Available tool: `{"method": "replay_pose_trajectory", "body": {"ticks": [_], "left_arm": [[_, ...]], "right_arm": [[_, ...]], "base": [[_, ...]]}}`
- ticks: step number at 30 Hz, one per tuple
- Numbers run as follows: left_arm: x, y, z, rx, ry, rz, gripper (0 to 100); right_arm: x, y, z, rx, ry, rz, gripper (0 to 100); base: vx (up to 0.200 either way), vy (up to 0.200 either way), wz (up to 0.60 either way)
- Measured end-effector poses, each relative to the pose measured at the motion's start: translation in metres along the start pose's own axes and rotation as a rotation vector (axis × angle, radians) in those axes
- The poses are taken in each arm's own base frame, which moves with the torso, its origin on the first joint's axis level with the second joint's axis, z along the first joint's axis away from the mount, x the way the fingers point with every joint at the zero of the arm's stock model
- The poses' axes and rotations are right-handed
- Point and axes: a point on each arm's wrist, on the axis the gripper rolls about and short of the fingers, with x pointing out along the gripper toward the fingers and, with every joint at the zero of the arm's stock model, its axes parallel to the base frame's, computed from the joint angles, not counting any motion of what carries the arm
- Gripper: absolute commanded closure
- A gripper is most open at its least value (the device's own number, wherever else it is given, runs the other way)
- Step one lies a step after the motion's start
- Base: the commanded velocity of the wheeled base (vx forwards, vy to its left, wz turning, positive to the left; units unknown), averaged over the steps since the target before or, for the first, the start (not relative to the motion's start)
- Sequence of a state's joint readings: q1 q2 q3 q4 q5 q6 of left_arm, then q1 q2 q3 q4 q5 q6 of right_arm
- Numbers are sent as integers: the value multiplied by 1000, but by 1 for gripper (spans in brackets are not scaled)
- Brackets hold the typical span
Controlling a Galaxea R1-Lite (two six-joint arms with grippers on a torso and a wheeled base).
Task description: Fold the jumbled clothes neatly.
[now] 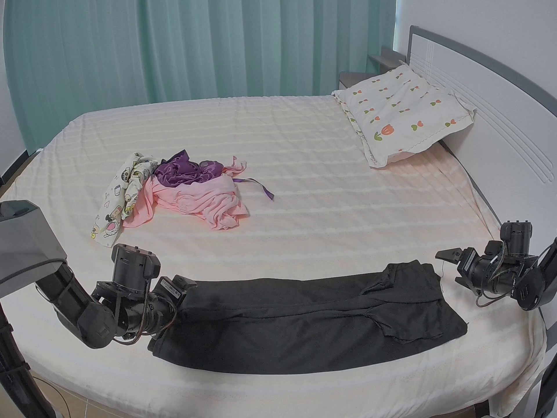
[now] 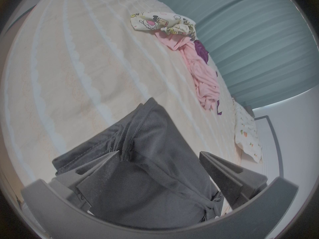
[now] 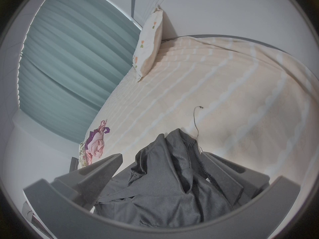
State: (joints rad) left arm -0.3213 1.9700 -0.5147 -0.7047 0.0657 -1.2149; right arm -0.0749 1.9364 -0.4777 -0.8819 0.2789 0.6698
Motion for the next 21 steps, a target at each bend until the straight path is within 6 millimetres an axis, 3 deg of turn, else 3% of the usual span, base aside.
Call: {"method": "replay_pose_trajectory", "body": {"ticks": [13,21], "left_arm": [[-24,-20,8,60,-83,-25,0],[-28,-22,-10,102,-16,15,0]], "right_arm": [[-1,-2,-5,22,13,-10,0],[-2,-3,-8,20,21,-16,0]], "base": [[0,0,0],[0,0,0]]}}
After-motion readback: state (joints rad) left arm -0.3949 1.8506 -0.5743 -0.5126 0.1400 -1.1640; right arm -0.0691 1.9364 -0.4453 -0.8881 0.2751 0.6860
